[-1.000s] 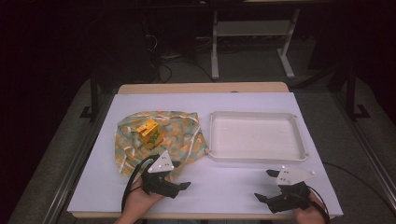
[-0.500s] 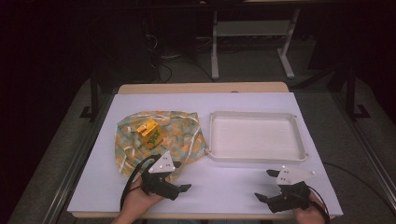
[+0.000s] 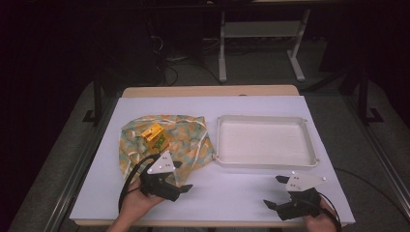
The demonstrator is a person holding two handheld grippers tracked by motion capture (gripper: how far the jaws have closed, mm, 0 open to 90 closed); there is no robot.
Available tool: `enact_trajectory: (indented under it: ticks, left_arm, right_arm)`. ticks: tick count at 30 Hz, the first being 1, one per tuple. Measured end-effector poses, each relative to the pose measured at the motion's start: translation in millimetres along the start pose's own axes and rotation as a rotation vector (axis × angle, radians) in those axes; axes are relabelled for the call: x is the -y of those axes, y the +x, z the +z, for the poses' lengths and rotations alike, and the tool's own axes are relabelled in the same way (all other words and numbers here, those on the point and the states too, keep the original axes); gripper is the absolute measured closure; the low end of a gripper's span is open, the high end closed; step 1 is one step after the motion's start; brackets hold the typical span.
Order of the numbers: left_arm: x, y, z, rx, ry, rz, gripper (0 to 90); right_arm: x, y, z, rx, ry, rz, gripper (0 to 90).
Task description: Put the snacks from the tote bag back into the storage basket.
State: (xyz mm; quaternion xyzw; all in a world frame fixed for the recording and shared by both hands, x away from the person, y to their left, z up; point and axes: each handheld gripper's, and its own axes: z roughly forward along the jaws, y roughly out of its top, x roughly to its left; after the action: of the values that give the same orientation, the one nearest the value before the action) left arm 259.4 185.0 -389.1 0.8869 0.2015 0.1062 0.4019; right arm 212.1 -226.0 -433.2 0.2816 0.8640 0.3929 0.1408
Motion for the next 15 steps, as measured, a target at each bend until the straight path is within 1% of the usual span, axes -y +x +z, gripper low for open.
enact_trajectory:
  ticks: [1,2,3,4,5,6,7,8,10,12,13,14,15]
  left_arm:
    - [0.2,1.5,-2.1,-0.002,-0.008,-0.012,20.1]
    - [0.1,4.6,-6.1,-0.015,-0.008,-0.009,20.3]
    - [0.1,4.6,-6.1,-0.015,-0.008,-0.009,20.4]
    - [0.1,5.7,-8.2,-0.021,-0.017,-0.018,20.6]
    - [-0.6,8.9,-13.7,-0.041,-0.016,-0.009,20.7]
    - [-0.6,8.9,-13.7,-0.041,-0.016,-0.009,20.7]
    - [-1.4,11.8,-19.2,-0.056,-0.022,-0.011,20.7]
    - [-1.4,11.8,-19.2,-0.056,-0.022,-0.011,20.7]
    - [-1.9,14.4,-23.9,-0.066,-0.035,-0.025,20.8]
    - [-2.2,18.1,-28.7,-0.072,-0.034,-0.029,20.9]
    - [-1.8,21.5,-33.1,-0.086,-0.029,-0.034,20.9]
    - [-1.8,21.5,-33.1,-0.086,-0.029,-0.034,20.9]
    - [-1.1,23.4,-35.2,-0.090,-0.038,-0.041,20.9]
  right_arm:
    - [0.1,-0.1,0.0,0.001,0.001,0.000,13.4]
    - [0.1,0.1,-0.3,0.000,-0.003,0.005,13.5]
    - [0.0,0.3,-0.6,0.001,-0.005,0.006,13.4]
    - [0.0,0.3,-0.6,0.001,-0.005,0.006,13.4]
    - [-0.1,0.5,-0.7,0.000,-0.006,0.007,13.5]
    - [-0.1,0.5,-0.7,0.000,-0.006,0.007,13.5]
    - [-0.1,0.8,-0.6,0.001,-0.005,0.006,13.5]
    - [-0.1,0.8,-0.6,0.001,-0.005,0.006,13.5]
    - [-0.1,0.7,-0.5,0.000,-0.004,0.007,13.5]
    - [0.0,0.4,-0.5,0.000,-0.006,0.007,13.5]
    - [0.2,0.4,-0.7,0.002,-0.002,0.010,13.5]
    - [0.2,0.4,-0.7,0.002,-0.002,0.010,13.5]
    - [0.3,0.4,-0.8,0.003,-0.001,0.012,13.5]
